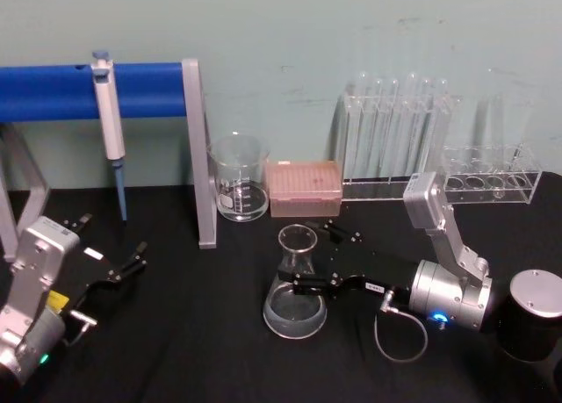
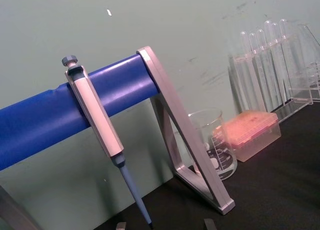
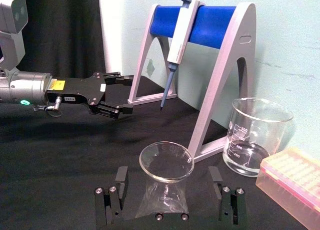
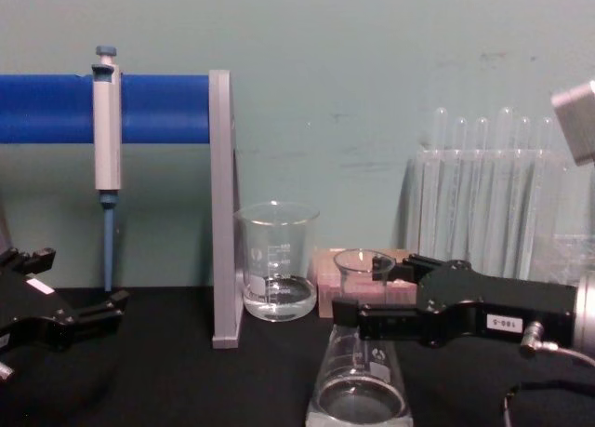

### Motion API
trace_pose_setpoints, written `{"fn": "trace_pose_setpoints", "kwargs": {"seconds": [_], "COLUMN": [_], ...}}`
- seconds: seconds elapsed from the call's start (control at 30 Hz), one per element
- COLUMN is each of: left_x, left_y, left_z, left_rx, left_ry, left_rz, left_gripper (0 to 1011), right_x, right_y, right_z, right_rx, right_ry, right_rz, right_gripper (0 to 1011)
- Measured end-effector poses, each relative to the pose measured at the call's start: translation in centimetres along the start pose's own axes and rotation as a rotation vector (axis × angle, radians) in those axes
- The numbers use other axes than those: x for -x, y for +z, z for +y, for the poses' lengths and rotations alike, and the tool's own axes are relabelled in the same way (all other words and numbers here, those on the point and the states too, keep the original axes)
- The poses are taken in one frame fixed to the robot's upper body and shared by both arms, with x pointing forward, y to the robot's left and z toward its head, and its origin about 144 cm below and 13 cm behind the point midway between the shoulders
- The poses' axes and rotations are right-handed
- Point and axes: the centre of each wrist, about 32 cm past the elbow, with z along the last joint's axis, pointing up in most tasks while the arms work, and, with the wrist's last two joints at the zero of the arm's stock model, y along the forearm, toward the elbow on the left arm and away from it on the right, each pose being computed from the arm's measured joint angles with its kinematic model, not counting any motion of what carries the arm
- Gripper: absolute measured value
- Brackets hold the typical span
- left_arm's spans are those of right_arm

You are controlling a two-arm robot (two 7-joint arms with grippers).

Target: Grasp the erlenmeyer flask with one hand, shake it three times, then place it back.

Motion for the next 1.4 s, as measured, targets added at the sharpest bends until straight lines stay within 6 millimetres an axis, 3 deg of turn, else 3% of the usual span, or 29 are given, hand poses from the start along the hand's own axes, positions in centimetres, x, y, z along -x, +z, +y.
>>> {"fn": "trace_pose_setpoints", "kwargs": {"seconds": [0.5, 0.77, 1.07, 1.4], "left_x": [0.00, 0.00, 0.00, 0.00], "left_y": [0.00, 0.00, 0.00, 0.00], "left_z": [0.00, 0.00, 0.00, 0.00], "left_rx": [0.000, 0.000, 0.000, 0.000], "left_ry": [0.000, 0.000, 0.000, 0.000], "left_rz": [0.000, 0.000, 0.000, 0.000], "left_gripper": [1001, 1001, 1001, 1001], "right_x": [-0.01, -0.01, -0.01, -0.01], "right_y": [-0.01, -0.01, -0.01, -0.01], "right_z": [-0.04, -0.04, -0.04, -0.04], "right_rx": [0.000, 0.000, 0.000, 0.000], "right_ry": [0.001, 0.001, 0.002, 0.002], "right_rz": [0.002, 0.004, 0.004, 0.004], "right_gripper": [969, 775, 481, 453]}}
